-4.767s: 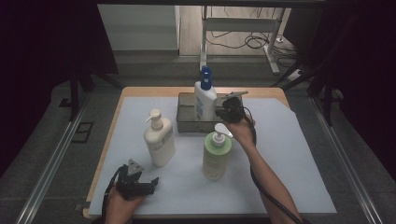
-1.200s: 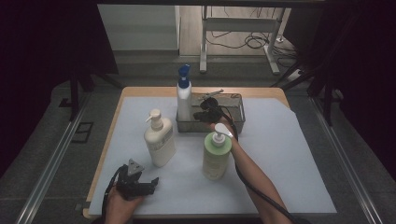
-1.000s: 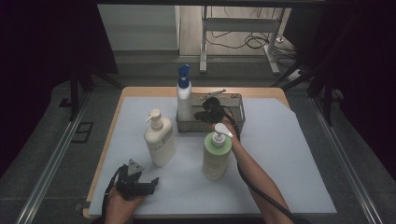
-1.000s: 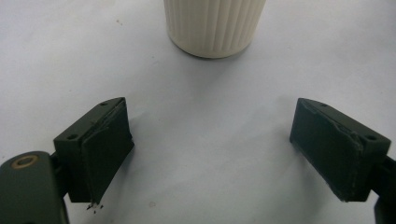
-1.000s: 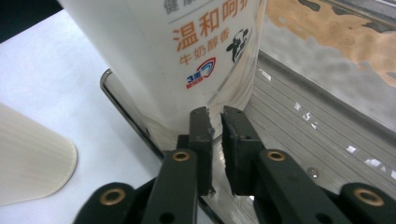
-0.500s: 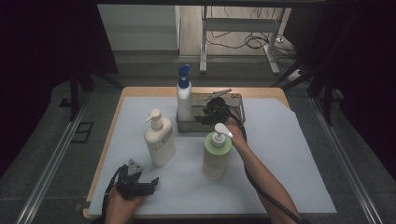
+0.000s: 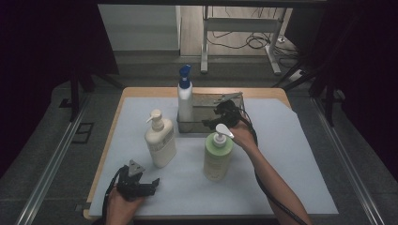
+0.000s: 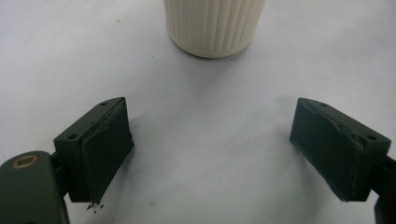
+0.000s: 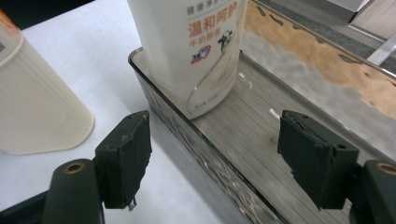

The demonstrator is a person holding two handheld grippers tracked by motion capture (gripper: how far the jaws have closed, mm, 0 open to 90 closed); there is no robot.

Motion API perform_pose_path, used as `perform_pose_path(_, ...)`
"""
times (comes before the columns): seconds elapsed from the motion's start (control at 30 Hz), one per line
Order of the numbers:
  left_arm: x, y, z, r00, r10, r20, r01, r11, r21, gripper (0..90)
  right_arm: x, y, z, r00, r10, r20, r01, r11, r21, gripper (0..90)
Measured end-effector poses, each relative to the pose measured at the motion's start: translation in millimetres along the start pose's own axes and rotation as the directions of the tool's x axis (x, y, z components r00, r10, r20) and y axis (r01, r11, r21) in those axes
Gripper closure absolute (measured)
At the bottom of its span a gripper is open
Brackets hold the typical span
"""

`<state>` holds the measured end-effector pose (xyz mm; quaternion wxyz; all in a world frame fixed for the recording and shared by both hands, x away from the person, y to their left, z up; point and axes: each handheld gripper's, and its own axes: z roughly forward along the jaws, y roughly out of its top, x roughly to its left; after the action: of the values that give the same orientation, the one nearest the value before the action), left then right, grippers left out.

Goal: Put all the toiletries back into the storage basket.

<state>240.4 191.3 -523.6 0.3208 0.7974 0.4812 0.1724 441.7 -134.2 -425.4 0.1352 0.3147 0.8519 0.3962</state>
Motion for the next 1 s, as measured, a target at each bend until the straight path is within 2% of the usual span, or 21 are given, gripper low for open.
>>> perform_pose_path(0.6, -0.1, 0.3, 0.1, 1.0, 0.001, 0.0, -0.001, 1.0, -0.001, 12.0, -8.1, -28.7, -43.5, 0.9992, 0.032, 0.025, -0.032, 0.999, -0.024, 23.7)
perform_pose_path(1.0, 0.0, 0.3, 0.3, 1.0, 0.001, 0.001, -0.001, 1.0, -0.001, 11.9, -8.2, -51.3, -72.2, 0.9978, 0.025, 0.062, -0.024, 1.0, -0.016, 23.4)
